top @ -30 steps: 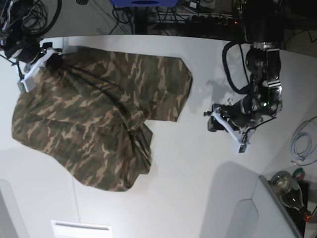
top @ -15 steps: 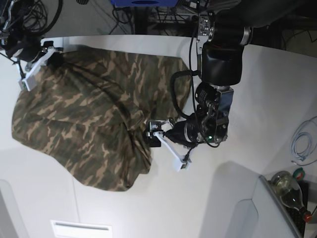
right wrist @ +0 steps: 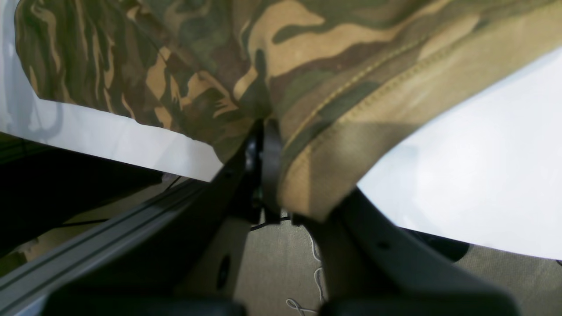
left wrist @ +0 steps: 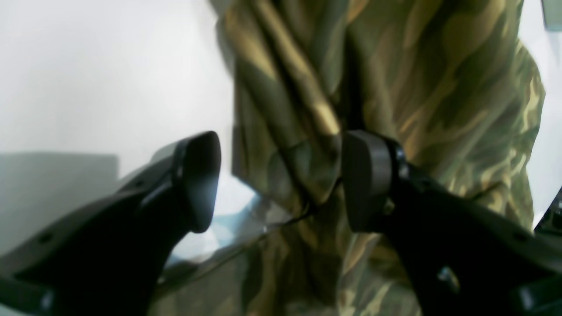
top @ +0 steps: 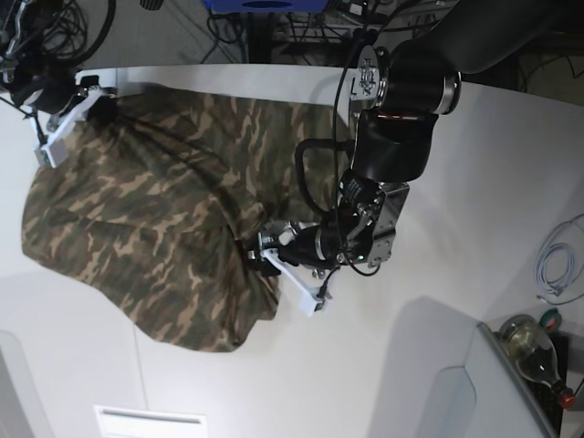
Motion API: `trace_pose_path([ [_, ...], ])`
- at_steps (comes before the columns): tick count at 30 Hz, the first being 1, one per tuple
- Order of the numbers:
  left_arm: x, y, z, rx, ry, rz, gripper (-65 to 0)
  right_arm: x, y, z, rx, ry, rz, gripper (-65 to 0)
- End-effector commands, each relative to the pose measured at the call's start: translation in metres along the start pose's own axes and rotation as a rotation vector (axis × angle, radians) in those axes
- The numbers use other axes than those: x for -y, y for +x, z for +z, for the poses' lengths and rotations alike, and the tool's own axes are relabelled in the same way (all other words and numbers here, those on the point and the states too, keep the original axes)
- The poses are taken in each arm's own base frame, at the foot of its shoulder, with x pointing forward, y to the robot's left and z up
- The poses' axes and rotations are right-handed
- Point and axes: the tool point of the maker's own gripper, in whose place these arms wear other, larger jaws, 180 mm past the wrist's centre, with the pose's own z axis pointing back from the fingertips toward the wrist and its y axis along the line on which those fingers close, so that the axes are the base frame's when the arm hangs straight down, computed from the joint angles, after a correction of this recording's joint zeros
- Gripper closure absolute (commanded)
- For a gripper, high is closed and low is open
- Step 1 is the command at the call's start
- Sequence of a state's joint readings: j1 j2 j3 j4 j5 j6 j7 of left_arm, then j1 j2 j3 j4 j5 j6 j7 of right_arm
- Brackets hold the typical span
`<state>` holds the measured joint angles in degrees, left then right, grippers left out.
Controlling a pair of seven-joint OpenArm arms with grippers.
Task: Layout the t-shirt on the table in an organized manner, then fold the t-shirt properly
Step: 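Grasp the bunched shirt body with the left gripper and pull outward, then hold the shirt with both grippers and stretch it flat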
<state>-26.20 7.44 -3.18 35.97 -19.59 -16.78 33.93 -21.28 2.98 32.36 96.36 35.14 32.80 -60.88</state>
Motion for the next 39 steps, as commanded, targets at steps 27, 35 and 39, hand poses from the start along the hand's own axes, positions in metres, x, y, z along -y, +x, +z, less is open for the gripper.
trace_pose_path([
  [27, -0.111, 0.091, 0.169, 0.166, 0.338, -0.207, 0.0, 0.059, 0.125, 0.058, 0.082, -0.189, 0.139, -0.6],
  [35, -0.126, 0.116, 0.199, 0.256, 0.385, -0.177, 0.0, 0.060, 0.143, 0.045, 0.080, -0.168, 0.083, -0.6],
  [39, -0.117, 0.127, 0.178, 0.222, 0.356, -0.193, 0.0, 0.064, 0.148, 0.022, 0.045, -0.144, 0.072, -0.6],
])
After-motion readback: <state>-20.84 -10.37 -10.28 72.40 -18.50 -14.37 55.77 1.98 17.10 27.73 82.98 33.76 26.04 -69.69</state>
